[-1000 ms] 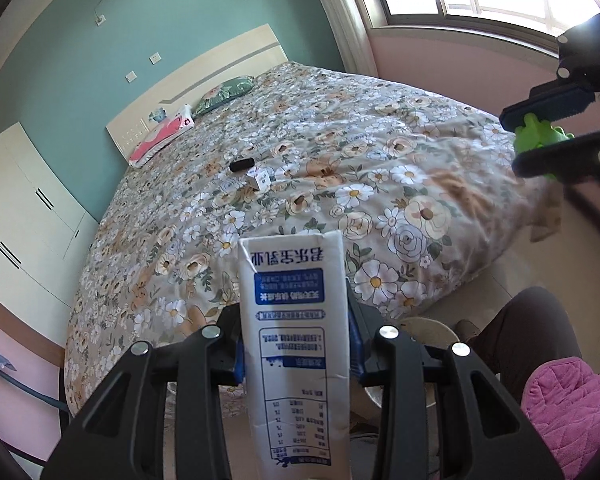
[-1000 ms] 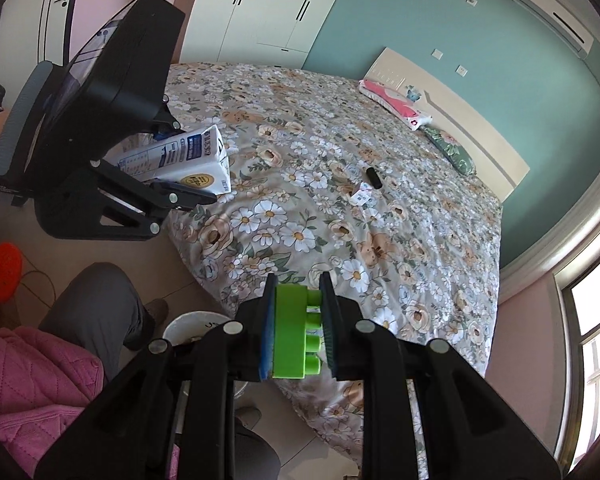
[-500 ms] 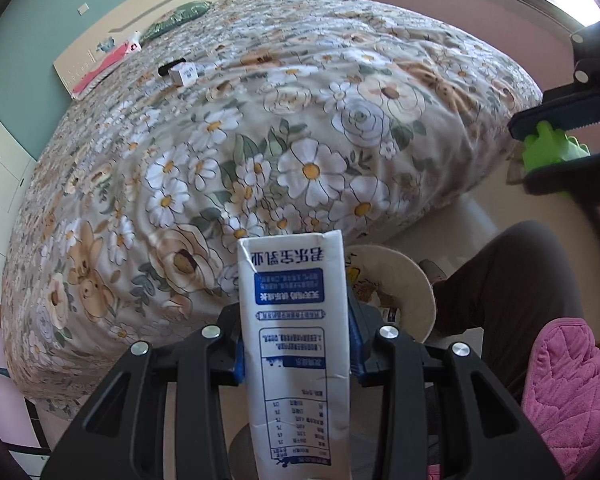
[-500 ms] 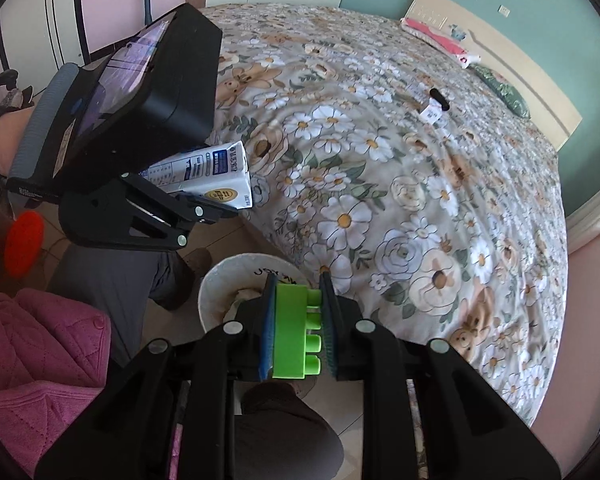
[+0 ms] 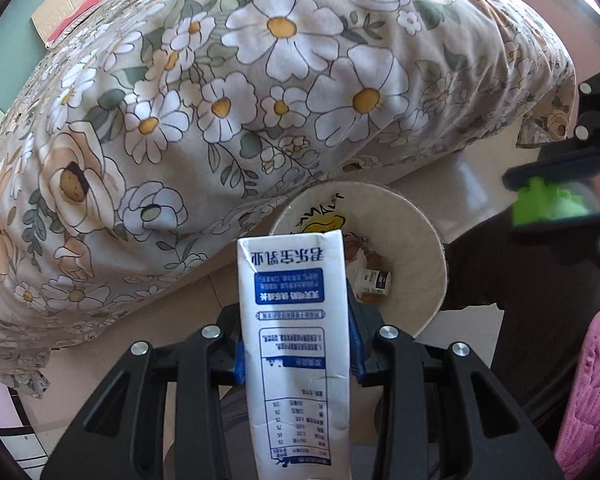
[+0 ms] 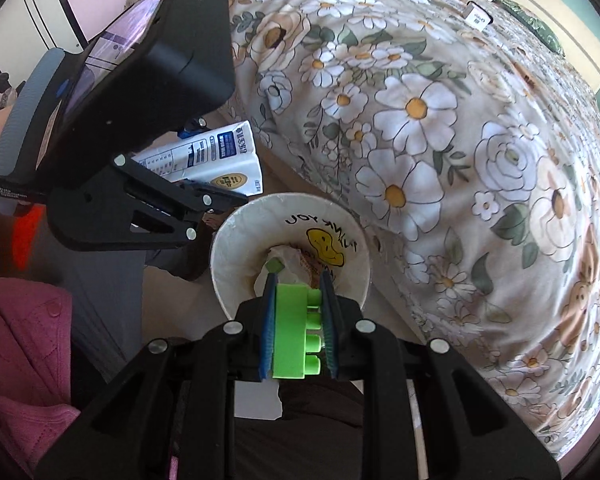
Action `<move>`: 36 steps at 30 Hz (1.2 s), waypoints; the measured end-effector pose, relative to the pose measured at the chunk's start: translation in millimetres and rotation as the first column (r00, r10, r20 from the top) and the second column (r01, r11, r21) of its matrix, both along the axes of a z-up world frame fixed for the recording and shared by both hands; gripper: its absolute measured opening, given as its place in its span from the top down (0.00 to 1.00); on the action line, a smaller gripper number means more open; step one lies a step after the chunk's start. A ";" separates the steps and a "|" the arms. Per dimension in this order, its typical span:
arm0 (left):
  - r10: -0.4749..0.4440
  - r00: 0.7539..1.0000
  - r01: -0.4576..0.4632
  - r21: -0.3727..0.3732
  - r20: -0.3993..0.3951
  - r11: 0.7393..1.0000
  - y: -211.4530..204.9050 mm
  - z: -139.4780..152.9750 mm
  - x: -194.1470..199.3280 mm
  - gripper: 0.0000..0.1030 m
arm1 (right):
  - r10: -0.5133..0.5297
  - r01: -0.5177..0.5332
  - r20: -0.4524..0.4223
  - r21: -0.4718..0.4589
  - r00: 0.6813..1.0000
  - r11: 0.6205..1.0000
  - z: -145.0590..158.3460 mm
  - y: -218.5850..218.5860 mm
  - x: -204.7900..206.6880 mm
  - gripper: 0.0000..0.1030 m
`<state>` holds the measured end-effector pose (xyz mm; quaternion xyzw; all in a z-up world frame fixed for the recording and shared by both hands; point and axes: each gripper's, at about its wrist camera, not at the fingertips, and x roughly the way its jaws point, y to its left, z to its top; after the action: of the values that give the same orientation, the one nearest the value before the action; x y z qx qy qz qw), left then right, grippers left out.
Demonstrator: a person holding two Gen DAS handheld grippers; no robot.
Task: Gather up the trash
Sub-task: 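Carry the green block and milk carton with both tools over the bin, then open the left tool to drop the milk carton while the right tool drops the green block into the bin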
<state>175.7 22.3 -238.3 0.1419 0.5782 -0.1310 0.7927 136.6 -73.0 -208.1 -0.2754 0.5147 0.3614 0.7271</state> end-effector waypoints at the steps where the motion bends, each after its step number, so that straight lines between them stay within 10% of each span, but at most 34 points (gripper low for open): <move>1: 0.006 1.000 -0.006 -0.005 -0.006 1.000 -0.3 -7.7 1.7 0.62 | -0.005 0.005 -0.013 -0.003 1.000 1.000 -10.1 0.4 2.0 0.78; 20: 0.141 0.973 -0.163 -0.110 -0.182 0.980 2.4 -132.0 47.3 0.62 | -0.181 0.165 -0.303 -0.080 0.936 0.983 -199.6 13.7 55.5 0.78; 36: 0.160 0.939 -0.199 -0.101 -0.305 0.975 2.0 -187.6 68.8 0.58 | -0.257 0.233 -0.378 -0.110 0.890 0.966 -255.7 1.7 73.8 0.75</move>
<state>244.5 24.3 -425.8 0.0151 0.6906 -0.1150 0.7138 210.3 -71.3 -463.8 -0.1533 0.6901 0.2983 0.6413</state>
